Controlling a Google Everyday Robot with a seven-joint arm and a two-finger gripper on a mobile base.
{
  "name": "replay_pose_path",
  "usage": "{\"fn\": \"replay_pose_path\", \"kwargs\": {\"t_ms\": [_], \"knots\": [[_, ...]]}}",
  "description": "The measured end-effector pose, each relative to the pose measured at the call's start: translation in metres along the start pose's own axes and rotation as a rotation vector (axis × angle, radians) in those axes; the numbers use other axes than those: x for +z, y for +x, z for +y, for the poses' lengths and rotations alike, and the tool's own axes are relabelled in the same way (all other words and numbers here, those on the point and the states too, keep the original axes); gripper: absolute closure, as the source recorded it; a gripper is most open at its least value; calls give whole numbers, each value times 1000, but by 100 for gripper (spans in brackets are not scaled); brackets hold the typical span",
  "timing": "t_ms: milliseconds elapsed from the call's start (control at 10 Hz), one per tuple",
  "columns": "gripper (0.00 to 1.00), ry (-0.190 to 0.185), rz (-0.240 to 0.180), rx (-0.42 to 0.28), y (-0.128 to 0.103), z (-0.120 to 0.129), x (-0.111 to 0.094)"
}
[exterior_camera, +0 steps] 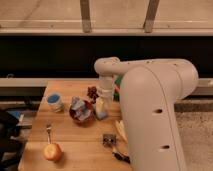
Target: Place sponge in table surface
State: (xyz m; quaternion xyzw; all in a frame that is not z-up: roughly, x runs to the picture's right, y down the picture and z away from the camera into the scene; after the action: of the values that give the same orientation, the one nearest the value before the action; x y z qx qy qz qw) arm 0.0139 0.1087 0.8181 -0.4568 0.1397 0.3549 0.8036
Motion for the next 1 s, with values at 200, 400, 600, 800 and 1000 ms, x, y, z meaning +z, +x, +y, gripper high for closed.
{"fn": "replay_pose_path", "kwargs": {"t_ms": [200, 400, 600, 800, 1000], "knots": [[38, -1, -6, 8, 4, -2, 3], [38, -1, -6, 5, 2, -1, 2], [38, -8, -4, 10, 3, -1, 3], [38, -34, 22, 13, 2, 2, 20], [38, -50, 38, 18, 5, 2, 34]]}}
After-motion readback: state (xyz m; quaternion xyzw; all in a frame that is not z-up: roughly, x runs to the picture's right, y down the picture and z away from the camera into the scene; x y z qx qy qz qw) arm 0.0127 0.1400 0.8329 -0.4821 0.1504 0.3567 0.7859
